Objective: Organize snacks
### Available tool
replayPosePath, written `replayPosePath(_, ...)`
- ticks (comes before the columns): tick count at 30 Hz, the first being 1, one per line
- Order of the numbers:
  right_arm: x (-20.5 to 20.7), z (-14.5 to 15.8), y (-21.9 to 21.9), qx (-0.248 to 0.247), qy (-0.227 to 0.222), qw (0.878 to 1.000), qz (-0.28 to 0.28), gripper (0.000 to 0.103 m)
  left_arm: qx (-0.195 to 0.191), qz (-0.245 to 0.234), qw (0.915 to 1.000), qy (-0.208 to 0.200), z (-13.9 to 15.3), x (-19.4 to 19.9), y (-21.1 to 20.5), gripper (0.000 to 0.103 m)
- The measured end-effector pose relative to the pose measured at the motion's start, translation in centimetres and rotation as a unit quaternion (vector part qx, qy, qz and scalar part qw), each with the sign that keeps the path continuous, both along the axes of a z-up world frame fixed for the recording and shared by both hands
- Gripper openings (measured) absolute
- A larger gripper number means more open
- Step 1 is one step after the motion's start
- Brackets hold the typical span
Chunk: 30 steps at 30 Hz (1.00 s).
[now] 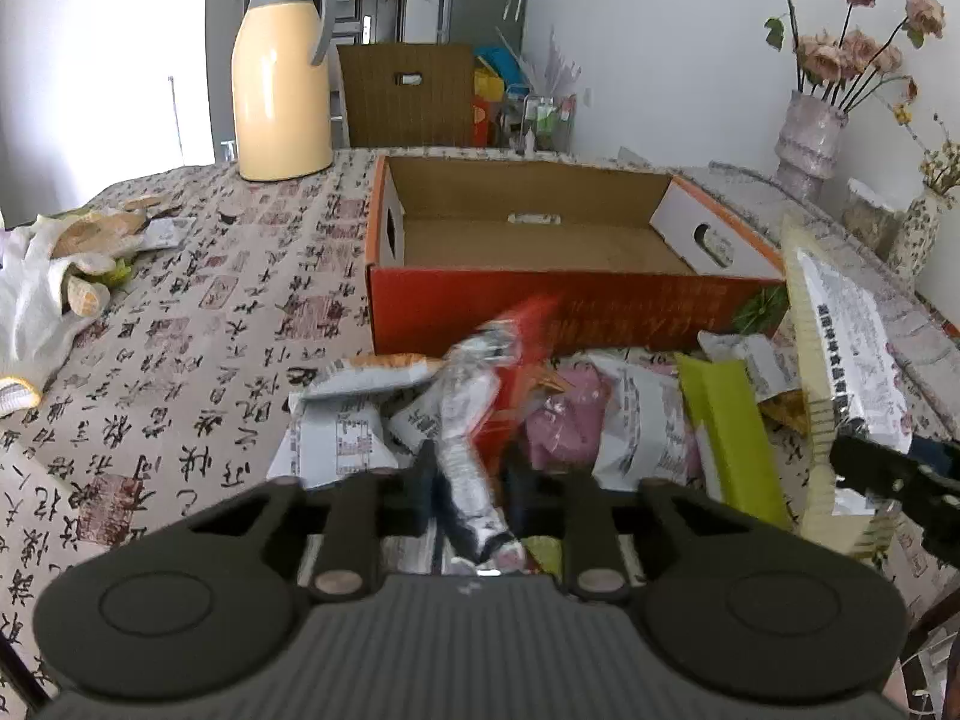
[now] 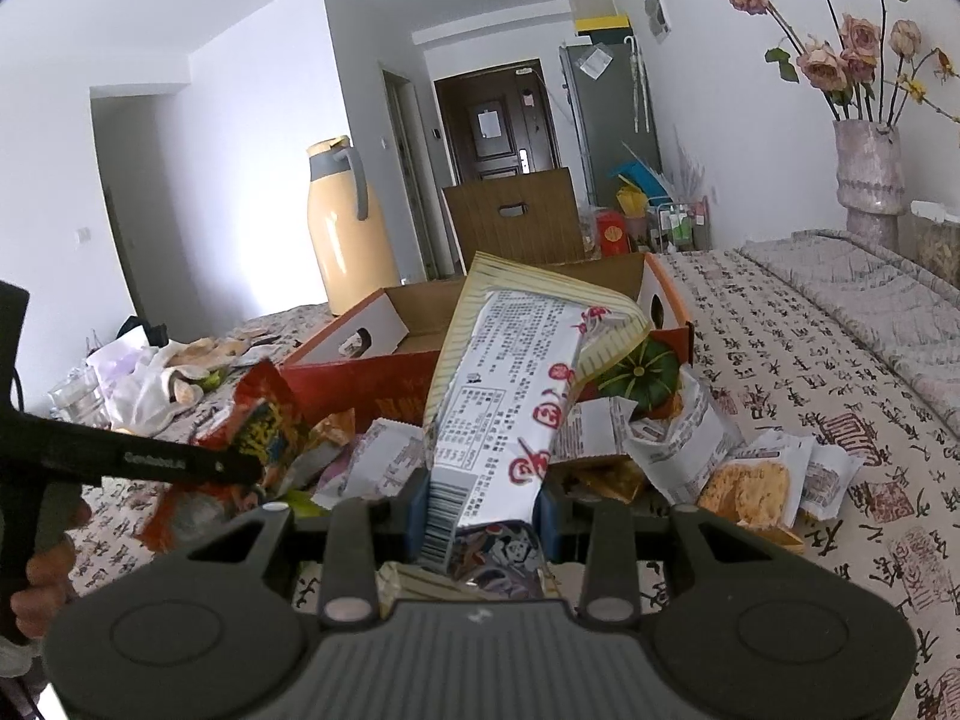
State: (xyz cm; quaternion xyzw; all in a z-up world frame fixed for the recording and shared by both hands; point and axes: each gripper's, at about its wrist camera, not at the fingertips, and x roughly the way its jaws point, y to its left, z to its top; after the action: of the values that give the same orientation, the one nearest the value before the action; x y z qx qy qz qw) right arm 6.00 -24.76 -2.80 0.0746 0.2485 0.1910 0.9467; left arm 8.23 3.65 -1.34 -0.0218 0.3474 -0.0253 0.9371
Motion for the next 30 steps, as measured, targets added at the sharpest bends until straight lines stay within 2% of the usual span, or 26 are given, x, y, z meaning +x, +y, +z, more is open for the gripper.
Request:
replayPosePath(11,-0.1,0.7,-0.1,0.001,-0.01,1.0,0.001,0.034,-0.002,-0.001,0.9997,-0.024,2.0,-0.5,-0.3,0.021)
replayPosePath(18,1.1,2.8,-0.2,0.0,-0.03,1.0,0.002,0.034,-0.001,-0.002,0.9988,-0.05,4.6,0.1,-0.9,0.021)
replayPosePath(23,3.6,4.8,-0.3,-0.006,-0.04,0.999,0.002,0.034,-0.003,-0.001,0.998,-0.064,6.5,1.6,-1.3,0.021)
replayPosePath(30,9.3,7.4,-0.3,-0.012,-0.032,0.999,0.008,0.034,-0.001,0.003,0.9972,-0.075,8.6,5.4,-1.9,0.021)
